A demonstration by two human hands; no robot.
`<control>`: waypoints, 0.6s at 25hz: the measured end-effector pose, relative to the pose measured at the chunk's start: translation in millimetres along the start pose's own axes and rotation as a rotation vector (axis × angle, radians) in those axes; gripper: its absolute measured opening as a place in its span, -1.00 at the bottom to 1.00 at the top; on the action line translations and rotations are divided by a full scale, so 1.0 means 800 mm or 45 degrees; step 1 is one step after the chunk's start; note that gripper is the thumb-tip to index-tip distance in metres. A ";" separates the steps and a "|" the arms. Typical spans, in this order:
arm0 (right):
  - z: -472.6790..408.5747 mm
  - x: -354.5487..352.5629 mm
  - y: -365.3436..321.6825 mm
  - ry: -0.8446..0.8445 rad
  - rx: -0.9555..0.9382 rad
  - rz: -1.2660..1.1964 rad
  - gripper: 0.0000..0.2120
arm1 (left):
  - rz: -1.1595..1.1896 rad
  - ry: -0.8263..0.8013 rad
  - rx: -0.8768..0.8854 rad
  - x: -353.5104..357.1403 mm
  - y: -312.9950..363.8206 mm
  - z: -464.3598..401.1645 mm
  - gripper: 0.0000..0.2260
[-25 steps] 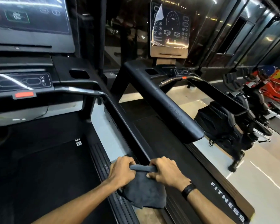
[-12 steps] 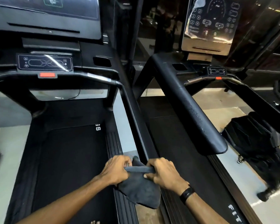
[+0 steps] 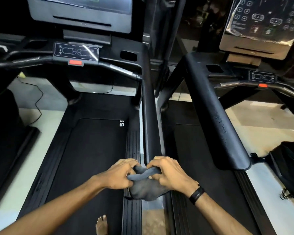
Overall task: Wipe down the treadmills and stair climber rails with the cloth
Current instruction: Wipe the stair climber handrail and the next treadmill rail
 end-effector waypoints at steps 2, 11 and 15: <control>0.003 -0.009 -0.001 0.006 -0.031 -0.007 -0.78 | -0.097 -0.036 -0.069 0.004 0.001 0.001 -0.88; -0.006 -0.004 -0.019 -0.194 -0.036 0.162 -0.71 | -0.059 0.061 -0.217 -0.029 -0.017 0.030 -0.92; -0.025 -0.001 -0.027 -0.183 0.025 0.025 -0.69 | -0.100 0.130 -0.244 -0.050 -0.025 0.054 -0.87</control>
Point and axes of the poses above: each hand's wrist, its own z-axis away from the middle knuckle, its own x-axis out of the palm, y = z × x, the point moved 2 cm from there along -z, towards the middle knuckle, and after that the axes turned 14 degrees about -y, right-handed, at the moved point
